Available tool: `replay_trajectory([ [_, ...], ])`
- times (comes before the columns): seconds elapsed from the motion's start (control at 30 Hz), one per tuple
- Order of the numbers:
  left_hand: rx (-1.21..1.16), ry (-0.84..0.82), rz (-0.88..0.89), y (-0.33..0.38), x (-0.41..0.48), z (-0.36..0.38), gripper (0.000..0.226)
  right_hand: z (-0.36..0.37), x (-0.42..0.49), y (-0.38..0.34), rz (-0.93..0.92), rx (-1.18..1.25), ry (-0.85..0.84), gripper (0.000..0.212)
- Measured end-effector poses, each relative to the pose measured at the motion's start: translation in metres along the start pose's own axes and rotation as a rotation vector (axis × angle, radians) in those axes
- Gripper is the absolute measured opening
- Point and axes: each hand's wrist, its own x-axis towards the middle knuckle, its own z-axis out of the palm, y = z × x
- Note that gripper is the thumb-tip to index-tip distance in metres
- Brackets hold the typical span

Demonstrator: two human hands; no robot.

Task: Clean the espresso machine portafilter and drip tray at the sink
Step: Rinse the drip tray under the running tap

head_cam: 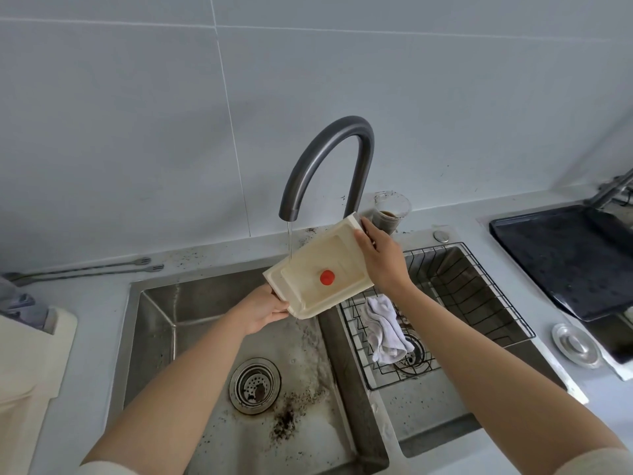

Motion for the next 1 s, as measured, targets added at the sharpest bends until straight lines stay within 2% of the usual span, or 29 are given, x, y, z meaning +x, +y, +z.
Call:
replay_trajectory([
  [0.2, 0.035, -0.030, 0.001, -0.001, 0.000, 0.010, 0.047, -0.006, -0.001, 0.003, 0.049, -0.015, 0.023, 0.044],
  [0.53, 0.100, -0.038, 0.012, 0.007, -0.004, 0.013, 0.049, -0.015, -0.007, -0.001, 0.029, -0.043, 0.065, 0.041],
  [1.0, 0.128, -0.040, -0.063, -0.006, -0.017, 0.000, 0.044, 0.005, 0.002, 0.014, 0.057, -0.087, 0.017, 0.040],
])
